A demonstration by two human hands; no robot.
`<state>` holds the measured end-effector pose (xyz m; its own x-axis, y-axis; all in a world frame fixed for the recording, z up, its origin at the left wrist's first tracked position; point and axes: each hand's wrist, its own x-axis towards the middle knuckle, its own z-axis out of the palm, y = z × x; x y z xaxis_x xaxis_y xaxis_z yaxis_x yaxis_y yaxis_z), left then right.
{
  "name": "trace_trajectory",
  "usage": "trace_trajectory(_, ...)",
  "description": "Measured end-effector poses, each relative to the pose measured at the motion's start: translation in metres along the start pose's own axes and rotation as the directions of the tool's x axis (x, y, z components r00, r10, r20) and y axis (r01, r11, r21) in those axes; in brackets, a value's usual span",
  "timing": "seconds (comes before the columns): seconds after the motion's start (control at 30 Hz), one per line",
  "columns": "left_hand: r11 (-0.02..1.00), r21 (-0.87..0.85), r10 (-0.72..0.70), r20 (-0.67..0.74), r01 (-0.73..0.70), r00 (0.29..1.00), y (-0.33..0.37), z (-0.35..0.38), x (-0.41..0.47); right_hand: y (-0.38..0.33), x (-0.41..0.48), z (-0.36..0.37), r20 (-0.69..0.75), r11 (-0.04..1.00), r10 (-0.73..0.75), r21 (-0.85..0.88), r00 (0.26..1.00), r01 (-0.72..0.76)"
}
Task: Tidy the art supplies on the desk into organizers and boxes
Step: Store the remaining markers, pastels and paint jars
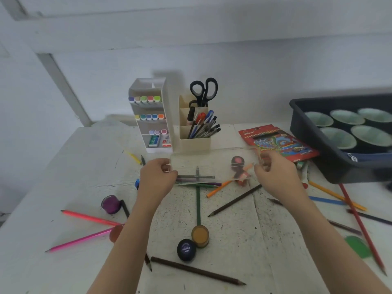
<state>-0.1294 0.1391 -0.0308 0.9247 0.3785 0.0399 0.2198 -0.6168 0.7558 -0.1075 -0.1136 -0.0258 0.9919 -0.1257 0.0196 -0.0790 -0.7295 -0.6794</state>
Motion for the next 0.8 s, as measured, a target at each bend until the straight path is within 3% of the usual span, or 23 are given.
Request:
trace_trajectory(0.37, 0.994, 0.106, -0.022, 0.122, 0.009, 0.992, -0.021, -0.005, 0.023, -0.032, 0.014, 0.037, 0.037, 0.986, -0.094, -0.137, 0.995, 0.098)
trace_trajectory(0.47, 0.997, 0.071, 0.000, 0.135, -0.010, 0.991, -0.028, -0.012, 0.027, -0.049, 0.011, 0.041, 0.002, 0.926, -0.082, -0.369, 0.997, 0.077)
trace_trajectory(0.53, 0.999, 0.040, 0.007, 0.108, -0.012, 0.994, -0.035, -0.022, 0.030, -0.067, 0.005, 0.047, -0.052, 0.855, -0.160, -0.506, 0.986, 0.112)
trace_trajectory(0.67, 0.998, -0.047, -0.029, 0.011, 0.030, 1.000, -0.052, -0.053, 0.048, -0.115, -0.008, 0.072, 0.031, 0.879, -0.351, -0.333, 0.936, 0.341)
trace_trajectory(0.8, 0.978, -0.150, -0.148, -0.029, 0.142, 0.989, -0.075, -0.084, 0.079, -0.170, -0.005, 0.122, 0.192, 0.802, -0.528, -0.209, 0.827, 0.560)
